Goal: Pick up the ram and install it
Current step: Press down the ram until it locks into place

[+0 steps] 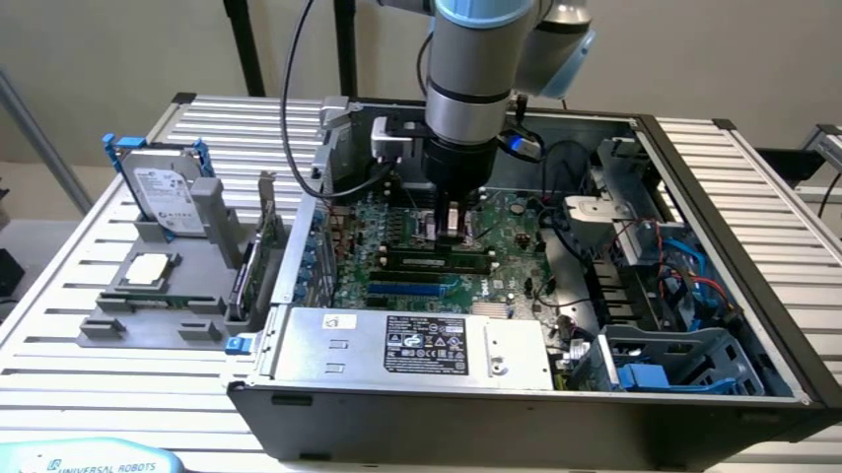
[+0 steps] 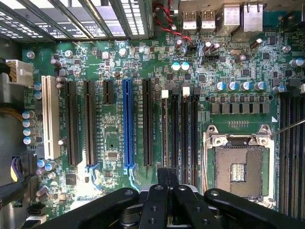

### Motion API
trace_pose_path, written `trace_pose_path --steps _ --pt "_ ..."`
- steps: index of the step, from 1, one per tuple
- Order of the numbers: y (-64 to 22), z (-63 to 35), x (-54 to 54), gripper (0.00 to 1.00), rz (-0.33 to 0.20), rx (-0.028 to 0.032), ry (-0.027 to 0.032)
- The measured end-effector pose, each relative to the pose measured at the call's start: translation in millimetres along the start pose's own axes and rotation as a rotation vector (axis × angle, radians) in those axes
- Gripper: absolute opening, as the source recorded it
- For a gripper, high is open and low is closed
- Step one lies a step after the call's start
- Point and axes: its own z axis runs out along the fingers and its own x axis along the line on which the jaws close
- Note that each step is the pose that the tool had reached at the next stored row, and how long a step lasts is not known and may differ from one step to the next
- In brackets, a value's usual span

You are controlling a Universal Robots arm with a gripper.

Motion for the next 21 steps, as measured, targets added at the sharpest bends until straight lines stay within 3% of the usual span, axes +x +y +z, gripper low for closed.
trace_pose_path --steps 11,14,17,21 --pt "-0.1 11.1 -0.7 0.11 0.000 -0.0003 0.0000" --pt "-0.1 5.3 -0.9 0.11 0.000 0.0006 -0.0029" --pt "0.1 -5.6 -0.3 0.11 0.000 -0.0016 -0.0003" --pt "0.2 -10.2 -0.2 0.11 0.000 -0.0018 -0.0002"
